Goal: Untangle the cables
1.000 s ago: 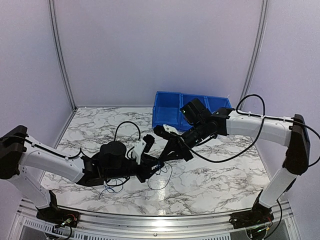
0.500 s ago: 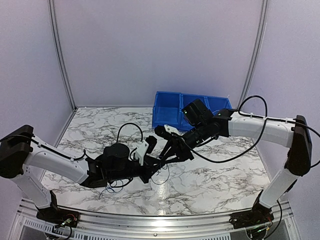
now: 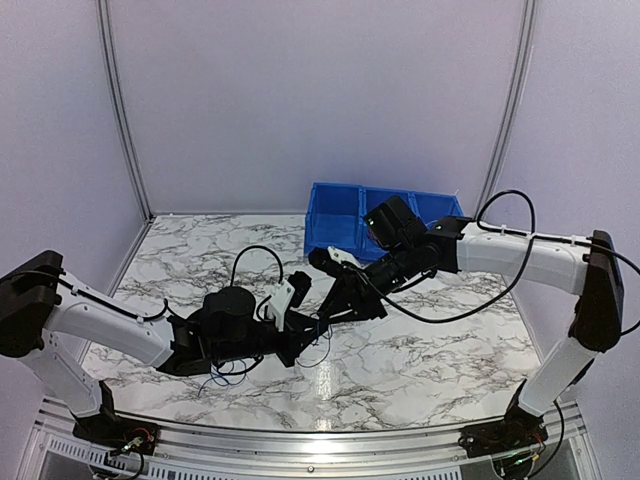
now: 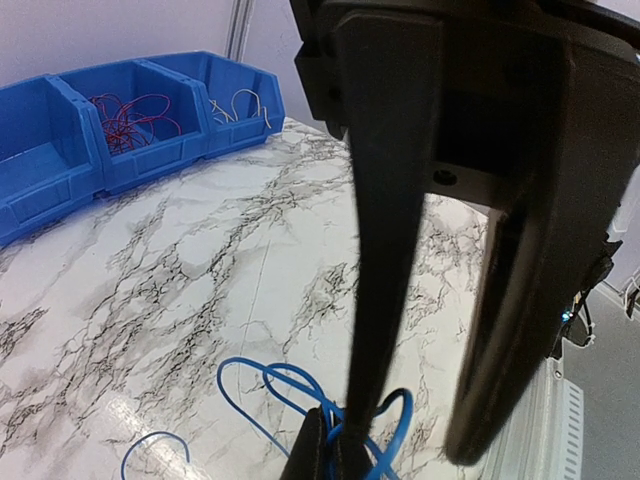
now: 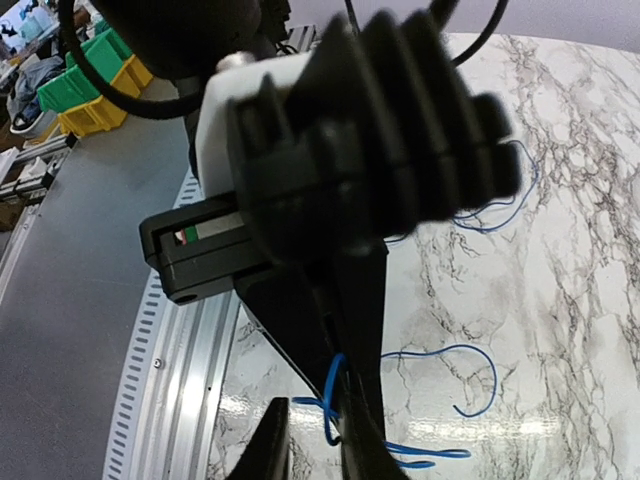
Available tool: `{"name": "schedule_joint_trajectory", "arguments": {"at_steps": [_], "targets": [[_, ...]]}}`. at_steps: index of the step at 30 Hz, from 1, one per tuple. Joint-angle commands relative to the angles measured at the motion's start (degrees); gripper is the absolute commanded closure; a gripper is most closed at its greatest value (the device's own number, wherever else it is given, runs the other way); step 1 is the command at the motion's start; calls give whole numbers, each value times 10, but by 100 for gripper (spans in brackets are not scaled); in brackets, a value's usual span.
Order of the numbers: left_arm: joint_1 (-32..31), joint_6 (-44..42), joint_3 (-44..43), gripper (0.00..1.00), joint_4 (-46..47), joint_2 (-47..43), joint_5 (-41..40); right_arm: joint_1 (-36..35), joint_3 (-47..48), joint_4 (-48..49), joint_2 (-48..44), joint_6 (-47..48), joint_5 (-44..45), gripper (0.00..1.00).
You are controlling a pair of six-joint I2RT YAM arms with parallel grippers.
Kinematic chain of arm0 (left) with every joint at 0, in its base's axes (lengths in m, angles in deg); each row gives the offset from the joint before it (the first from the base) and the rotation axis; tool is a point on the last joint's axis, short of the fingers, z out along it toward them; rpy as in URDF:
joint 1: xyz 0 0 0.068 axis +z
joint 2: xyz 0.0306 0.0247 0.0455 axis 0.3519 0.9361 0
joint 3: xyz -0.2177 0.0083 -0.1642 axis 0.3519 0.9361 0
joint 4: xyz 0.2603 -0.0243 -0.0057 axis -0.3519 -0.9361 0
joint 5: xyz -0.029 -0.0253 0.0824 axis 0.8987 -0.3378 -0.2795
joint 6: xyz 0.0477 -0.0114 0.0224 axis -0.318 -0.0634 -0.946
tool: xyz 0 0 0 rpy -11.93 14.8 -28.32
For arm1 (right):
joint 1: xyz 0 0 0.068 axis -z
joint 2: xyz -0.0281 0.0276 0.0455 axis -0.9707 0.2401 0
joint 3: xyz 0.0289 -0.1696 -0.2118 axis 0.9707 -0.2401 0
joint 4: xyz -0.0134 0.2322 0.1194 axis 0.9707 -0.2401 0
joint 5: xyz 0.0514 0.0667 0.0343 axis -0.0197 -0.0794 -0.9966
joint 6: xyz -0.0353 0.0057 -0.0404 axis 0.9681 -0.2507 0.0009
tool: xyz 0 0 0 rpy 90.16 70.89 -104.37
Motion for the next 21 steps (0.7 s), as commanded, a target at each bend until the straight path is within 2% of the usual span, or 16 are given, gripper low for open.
{"name": "schedule_joint_trajectory", "arguments": {"at_steps": [1,3,5,10,12,21], "targets": [[2,0,-4,100,3,-2,9,-4,35,9,8,-13,-19,89],[2,-1,-5,100,3,1,8,-4,40,10,9,-14,-18,100],[2,0,-4,98,3,6,-2,-3,42,13,3,-15,-17,100],[2,6,-4,75,2,22,-35,-3,42,10,-25,-14,-16,100],[3,6,-3,71,2,31,-49,2,44,7,-42,-11,-10,100],[14,24,3,66,-4,70,-68,69,95,-34,-116,-11,-33,100]]}}
